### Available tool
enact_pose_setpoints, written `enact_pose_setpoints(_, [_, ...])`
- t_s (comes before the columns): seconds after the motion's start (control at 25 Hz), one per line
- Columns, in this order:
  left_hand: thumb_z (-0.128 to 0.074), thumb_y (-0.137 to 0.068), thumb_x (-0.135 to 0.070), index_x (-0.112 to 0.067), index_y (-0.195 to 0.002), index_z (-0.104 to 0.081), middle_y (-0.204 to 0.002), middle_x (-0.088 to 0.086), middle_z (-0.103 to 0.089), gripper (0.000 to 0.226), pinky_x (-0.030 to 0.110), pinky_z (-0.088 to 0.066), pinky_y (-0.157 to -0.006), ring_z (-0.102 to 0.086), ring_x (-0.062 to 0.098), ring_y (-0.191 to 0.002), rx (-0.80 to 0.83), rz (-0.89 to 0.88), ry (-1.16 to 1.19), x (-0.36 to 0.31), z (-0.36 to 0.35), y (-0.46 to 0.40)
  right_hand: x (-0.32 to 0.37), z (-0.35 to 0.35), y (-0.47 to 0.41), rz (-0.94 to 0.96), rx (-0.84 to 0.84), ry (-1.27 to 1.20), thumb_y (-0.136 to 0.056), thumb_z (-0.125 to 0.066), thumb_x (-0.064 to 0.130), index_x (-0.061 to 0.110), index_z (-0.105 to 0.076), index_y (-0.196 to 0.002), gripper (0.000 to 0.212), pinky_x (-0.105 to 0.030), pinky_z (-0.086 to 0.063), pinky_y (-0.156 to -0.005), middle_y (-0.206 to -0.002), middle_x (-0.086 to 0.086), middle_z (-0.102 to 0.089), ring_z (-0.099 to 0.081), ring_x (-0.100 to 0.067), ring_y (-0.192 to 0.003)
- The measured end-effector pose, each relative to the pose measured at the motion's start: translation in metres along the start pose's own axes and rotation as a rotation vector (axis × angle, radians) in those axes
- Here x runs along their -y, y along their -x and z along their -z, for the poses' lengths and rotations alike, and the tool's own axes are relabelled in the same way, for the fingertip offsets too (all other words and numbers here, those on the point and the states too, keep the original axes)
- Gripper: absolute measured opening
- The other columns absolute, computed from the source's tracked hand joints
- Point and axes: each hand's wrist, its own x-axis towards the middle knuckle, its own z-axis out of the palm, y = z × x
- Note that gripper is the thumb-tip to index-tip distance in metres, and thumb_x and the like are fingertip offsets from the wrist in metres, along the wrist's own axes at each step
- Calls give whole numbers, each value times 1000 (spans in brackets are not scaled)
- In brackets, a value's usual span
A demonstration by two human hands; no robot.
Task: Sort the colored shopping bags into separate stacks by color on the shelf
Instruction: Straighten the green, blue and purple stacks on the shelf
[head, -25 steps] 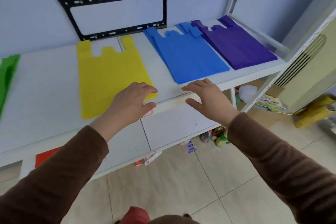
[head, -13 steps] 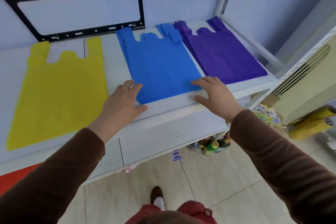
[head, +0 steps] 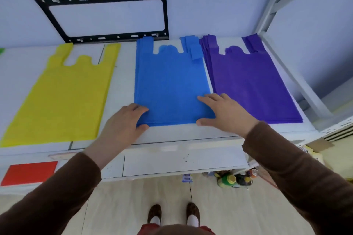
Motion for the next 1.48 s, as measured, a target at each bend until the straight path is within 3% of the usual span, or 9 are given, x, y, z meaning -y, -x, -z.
enact_pose_setpoints(0.12, [-54, -93, -50, -21, -140, -48, -136, 2, -49, 55, 33, -42, -98, -53, 23, -117, -5, 83, 92, 4, 18, -25, -12, 20, -37, -81, -90, -192, -91, -50, 57, 23, -40, -146, 65, -39, -38, -105, -145, -3, -47, -40, -27, -132])
enact_pose_setpoints(0.36, [-44, -100, -25, -10, -143, -36, -134, 22, -51, 46, 34, -38, -81, -52, 38, -116, 18, 316, 127, 33, 34, -129, -27, 20, -132, -334, -64, -247, -95, -49, 31, 8, -35, -142, 54, -40, -47, -90, -130, -17, -57, -54, -36, -117])
enact_pose_setpoints(0.6, [-45, -97, -20, -13, -144, -31, -137, 18, -49, 49, 41, -48, -90, -56, 33, -112, -21, 443, 461, 42, 36, -186, -31, 24, -189, -494, -117, -354, -91, -51, 21, 7, -31, -137, 52, -39, -48, -85, -122, -17, -58, -54, -36, -113])
enact_pose_setpoints(0.84, [-45, -94, -12, -18, -146, -24, -86, 4, -52, 56, 31, -40, -59, -52, 19, -72, -43, 491, 583, 45, 31, -217, -29, 15, -211, -465, -185, -461, -91, -49, 19, 11, -32, -138, 51, -37, -44, -81, -123, -19, -56, -50, -35, -116])
enact_pose_setpoints(1.0, [-44, -93, -12, -20, -150, -21, -111, 13, -60, 62, 39, -47, -71, -61, 29, -90, -32, 477, 585, 49, 28, -221, -32, 13, -214, -449, -149, -504, -92, -48, 20, 14, -32, -141, 52, -35, -44, -81, -128, -19, -54, -52, -33, -116])
enact_pose_setpoints(1.12, [-49, -95, -21, -16, -152, -23, -137, 17, -49, 62, 44, -46, -91, -54, 34, -116, -4, 414, 356, 49, 31, -212, -25, 15, -202, -431, -122, -439, -94, -49, 23, 14, -32, -142, 52, -38, -45, -86, -130, -19, -51, -45, -33, -123])
enact_pose_setpoints(1.24, [-53, -96, -38, -18, -150, -32, -155, 10, -32, 61, 40, -28, -114, -30, 30, -140, 12, 137, 134, 35, 36, -164, -20, 18, -159, -196, -125, -206, -95, -53, 31, 13, -41, -141, 51, -41, -40, -101, -139, -11, -49, -36, -31, -130])
enact_pose_setpoints(1.36, [-53, -92, -54, -31, -150, -33, -159, -3, -24, 66, 29, -15, -117, -19, 17, -146, 147, -167, 147, 18, 26, -90, -12, 6, -97, 158, -29, -150, -93, -54, 47, 24, -46, -141, 54, -38, -32, -112, -149, -1, -43, -33, -25, -134])
enact_pose_setpoints(1.48, [-37, -83, -77, -40, -152, -25, -162, -8, -15, 79, 31, -11, -121, -11, 13, -149, 172, -284, -15, 18, 7, -41, -10, -9, -46, 263, 80, -58, -85, -44, 70, 37, -35, -147, 71, -39, -25, -116, -157, 5, -30, -23, -19, -144])
